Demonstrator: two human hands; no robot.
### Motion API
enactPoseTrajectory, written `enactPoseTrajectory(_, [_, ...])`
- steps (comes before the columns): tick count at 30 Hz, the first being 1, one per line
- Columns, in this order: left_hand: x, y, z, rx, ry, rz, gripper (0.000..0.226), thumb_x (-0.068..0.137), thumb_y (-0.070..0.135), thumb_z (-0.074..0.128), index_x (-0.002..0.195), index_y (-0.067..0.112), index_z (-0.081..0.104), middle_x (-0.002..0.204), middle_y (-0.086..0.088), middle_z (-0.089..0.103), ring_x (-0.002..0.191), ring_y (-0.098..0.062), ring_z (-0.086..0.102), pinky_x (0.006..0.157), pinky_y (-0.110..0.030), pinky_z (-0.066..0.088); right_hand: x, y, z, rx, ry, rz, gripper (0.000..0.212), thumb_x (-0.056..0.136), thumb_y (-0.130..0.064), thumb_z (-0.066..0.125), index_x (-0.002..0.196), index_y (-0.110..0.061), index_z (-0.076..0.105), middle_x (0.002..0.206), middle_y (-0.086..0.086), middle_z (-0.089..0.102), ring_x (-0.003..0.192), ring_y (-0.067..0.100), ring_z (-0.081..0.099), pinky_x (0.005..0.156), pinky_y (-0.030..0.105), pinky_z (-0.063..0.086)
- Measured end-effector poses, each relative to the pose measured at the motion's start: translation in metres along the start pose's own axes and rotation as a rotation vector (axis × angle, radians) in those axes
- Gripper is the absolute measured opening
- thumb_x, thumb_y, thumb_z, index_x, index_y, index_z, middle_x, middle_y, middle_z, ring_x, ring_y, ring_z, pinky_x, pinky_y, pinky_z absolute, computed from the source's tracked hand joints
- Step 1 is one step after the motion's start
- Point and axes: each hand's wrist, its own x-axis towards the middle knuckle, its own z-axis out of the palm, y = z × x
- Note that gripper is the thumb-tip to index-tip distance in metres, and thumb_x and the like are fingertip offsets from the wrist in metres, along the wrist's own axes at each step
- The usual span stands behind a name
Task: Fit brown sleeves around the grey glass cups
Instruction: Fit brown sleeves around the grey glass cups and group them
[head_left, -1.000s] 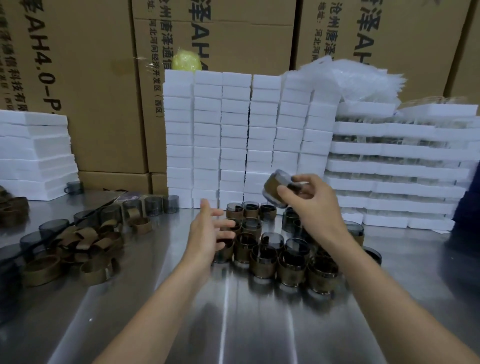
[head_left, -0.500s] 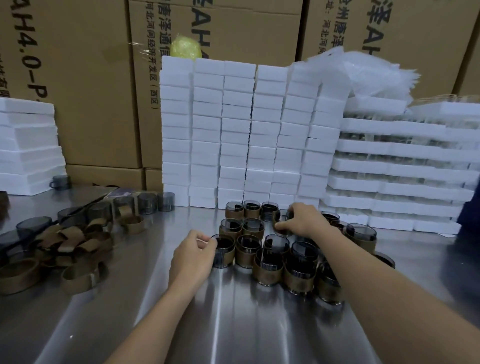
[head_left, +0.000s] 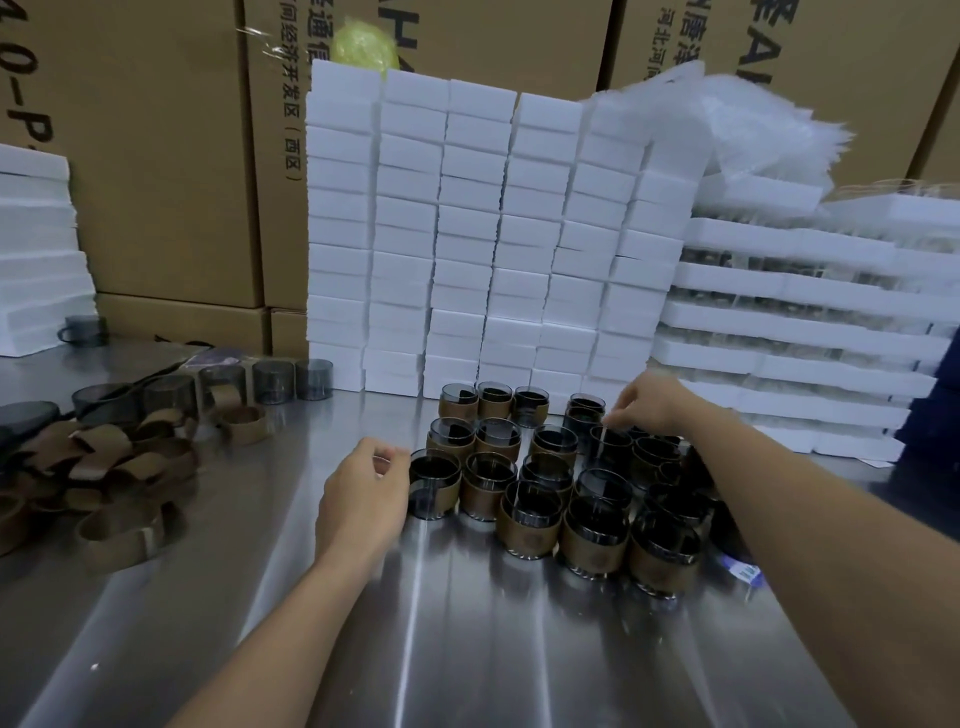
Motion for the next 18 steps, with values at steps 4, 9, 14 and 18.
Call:
enactPoseTrajectory(4, [-0.003, 0.001, 0.001, 0.039, -0.005, 0.011, 0.023, 0.103, 0.047, 0.055, 0.088, 0.032, 0.064, 0.091, 0.008, 0.073, 0.086, -0.021, 0.071, 0.067, -0.035, 0.044, -0.006, -0.004, 0.02, -0.166, -0.065, 0.004, 0.012, 0.089, -0.026, 0.091, 0.097, -0.02, 0.084, 0.105, 0.0, 0.078, 0.103, 0.02, 0.069, 0.093, 0.039, 0.057])
enactPoseTrajectory(9, [-0.007, 0.005, -0.001, 0.018, 0.007, 0.019, 0.018, 0.105, 0.041, 0.058, 0.091, 0.032, 0.065, 0.099, 0.01, 0.071, 0.087, -0.016, 0.067, 0.067, -0.034, 0.043, -0.01, -0.015, -0.016, -0.217, 0.111, -0.076, 0.005, 0.099, -0.024, 0.077, 0.102, -0.022, 0.081, 0.105, 0.0, 0.078, 0.095, 0.019, 0.07, 0.086, 0.037, 0.056])
enactPoseTrajectory(14, [-0.017, 0.037, -0.006, -0.236, 0.077, 0.02, 0.014, 0.103, 0.023, 0.064, 0.091, 0.028, 0.069, 0.098, 0.004, 0.072, 0.091, -0.019, 0.068, 0.079, -0.037, 0.05, -0.048, -0.044, -0.092, -0.036, 0.545, -0.251, 0.01, 0.102, -0.027, 0.071, 0.107, -0.022, 0.078, 0.101, -0.005, 0.07, 0.094, 0.023, 0.066, 0.08, 0.04, 0.053])
enactPoseTrajectory(18, [-0.051, 0.078, -0.006, -0.523, -0.175, -0.08, 0.019, 0.107, 0.026, 0.063, 0.096, 0.015, 0.075, 0.082, -0.001, 0.077, 0.061, -0.007, 0.065, 0.059, -0.025, 0.047, -0.133, -0.069, -0.06, 0.065, 0.793, -0.429, 0.005, 0.102, -0.03, 0.069, 0.104, -0.03, 0.074, 0.081, -0.02, 0.056, 0.071, 0.002, 0.054, 0.06, 0.027, 0.038])
